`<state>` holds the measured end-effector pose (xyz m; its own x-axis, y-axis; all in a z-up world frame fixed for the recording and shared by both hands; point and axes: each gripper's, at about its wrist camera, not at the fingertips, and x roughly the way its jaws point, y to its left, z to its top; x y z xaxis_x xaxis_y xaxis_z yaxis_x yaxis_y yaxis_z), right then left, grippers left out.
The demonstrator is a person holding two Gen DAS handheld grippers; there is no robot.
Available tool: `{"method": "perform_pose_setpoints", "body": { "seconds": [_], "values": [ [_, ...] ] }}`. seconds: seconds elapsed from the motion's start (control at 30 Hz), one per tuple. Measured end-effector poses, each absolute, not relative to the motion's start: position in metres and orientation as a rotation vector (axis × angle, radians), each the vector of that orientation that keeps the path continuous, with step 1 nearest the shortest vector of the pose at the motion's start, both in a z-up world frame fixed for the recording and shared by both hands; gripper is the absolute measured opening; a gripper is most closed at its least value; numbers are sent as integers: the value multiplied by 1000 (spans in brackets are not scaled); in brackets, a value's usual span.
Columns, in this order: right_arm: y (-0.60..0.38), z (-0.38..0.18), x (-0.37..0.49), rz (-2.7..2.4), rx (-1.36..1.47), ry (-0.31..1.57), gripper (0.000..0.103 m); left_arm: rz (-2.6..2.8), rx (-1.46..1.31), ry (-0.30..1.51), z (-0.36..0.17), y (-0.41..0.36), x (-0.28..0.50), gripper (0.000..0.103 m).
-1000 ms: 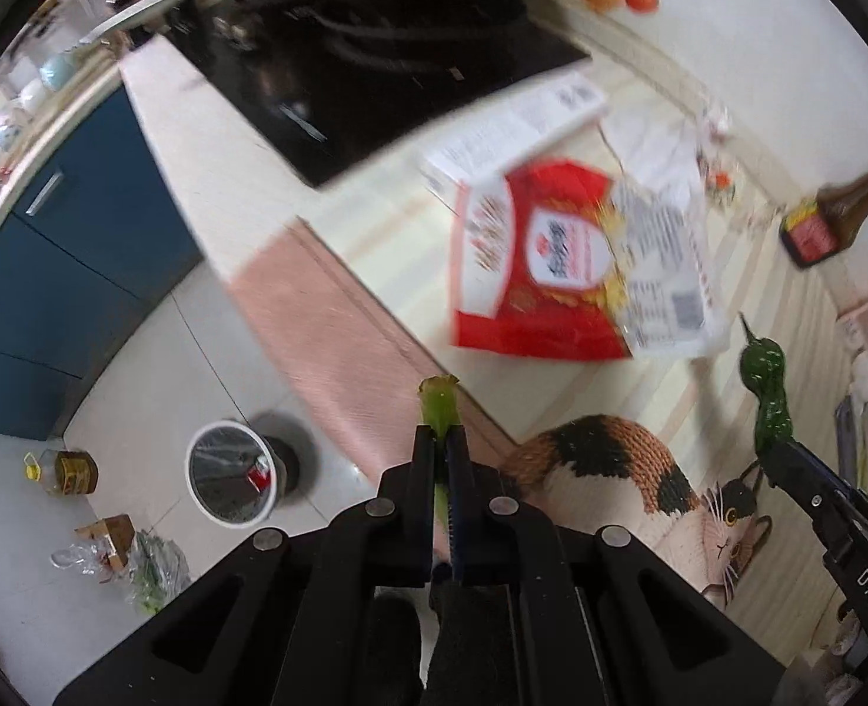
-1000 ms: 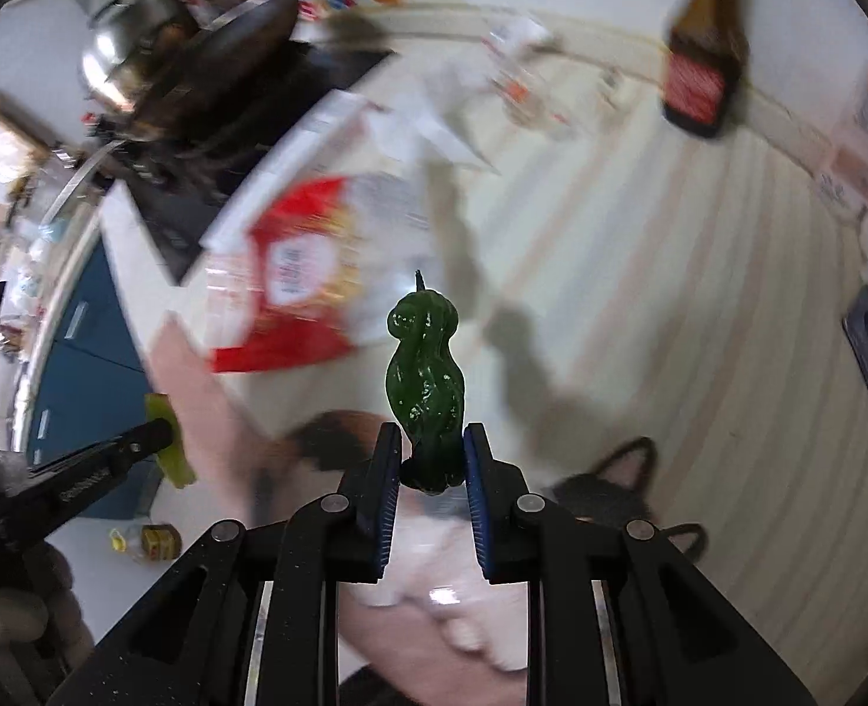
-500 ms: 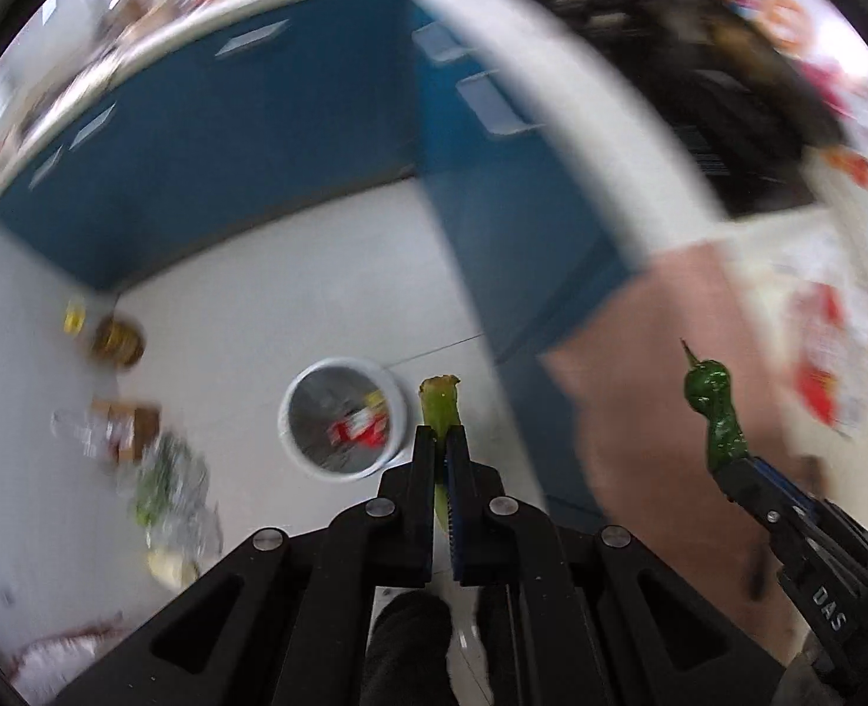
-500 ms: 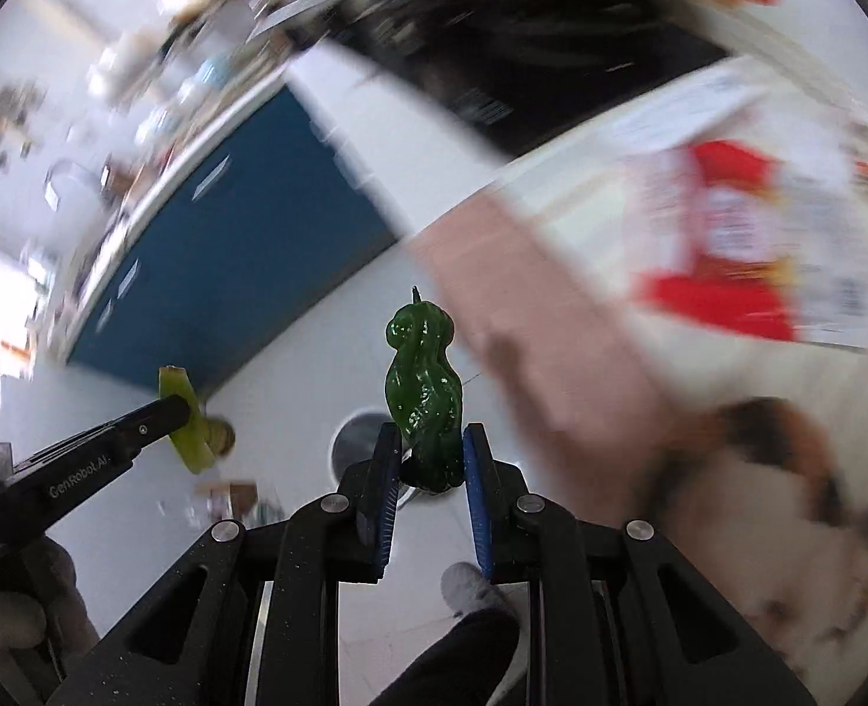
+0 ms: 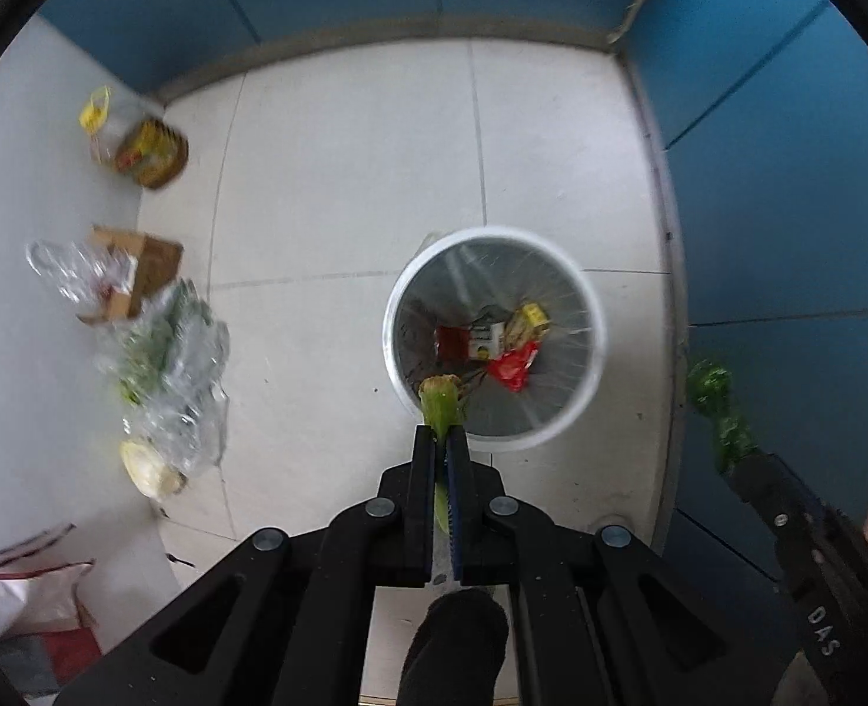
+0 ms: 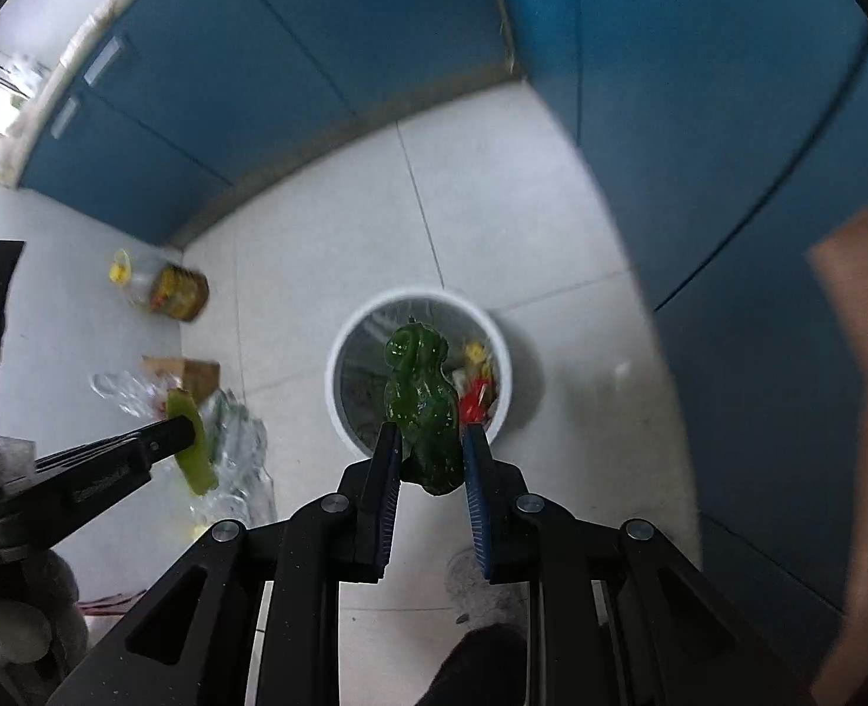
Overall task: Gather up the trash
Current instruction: 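Carry the green scraps to the bin and open both tools to drop them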
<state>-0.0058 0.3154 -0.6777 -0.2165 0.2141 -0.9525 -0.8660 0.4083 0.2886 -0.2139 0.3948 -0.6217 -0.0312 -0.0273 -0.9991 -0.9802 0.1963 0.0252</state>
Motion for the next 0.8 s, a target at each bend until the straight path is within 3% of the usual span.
{"method": "perform_pose_setpoints", "body": {
  "seconds": [0.17, 0.33, 0.43, 0.47, 0.5, 0.53, 0.6, 0.73, 0.8],
  "values": [
    [332, -750, -29, 1117, -681, 1484, 22, 1057, -1148, 1342, -675, 404, -230, 1],
    [348, -781, -41, 1119, -715, 1490, 22, 1023, -1211, 1311, -696, 411, -237, 6],
    [356, -788, -44, 1111, -722, 1523, 26, 1015, -1252, 1270, -693, 413, -240, 9],
    [357, -789, -43, 1107, -721, 1528, 33, 1012, -1262, 1260, -692, 414, -240, 13],
    [358, -786, -43, 1105, -717, 1529, 46, 1010, -1269, 1247, -690, 416, -241, 34],
    [358, -784, -42, 1097, -708, 1529, 51, 1014, -1268, 1230, -685, 417, -243, 71],
    [357, -778, -40, 1085, -708, 1523, 56, 1037, -1252, 1214, -677, 421, -245, 99],
    [355, -767, -38, 1072, -731, 1496, 68, 1072, -1237, 1200, -664, 422, -252, 99],
    [352, -759, -38, 1073, -760, 1462, 83, 1101, -1198, 1212, -658, 420, -253, 99]
  ]
}}
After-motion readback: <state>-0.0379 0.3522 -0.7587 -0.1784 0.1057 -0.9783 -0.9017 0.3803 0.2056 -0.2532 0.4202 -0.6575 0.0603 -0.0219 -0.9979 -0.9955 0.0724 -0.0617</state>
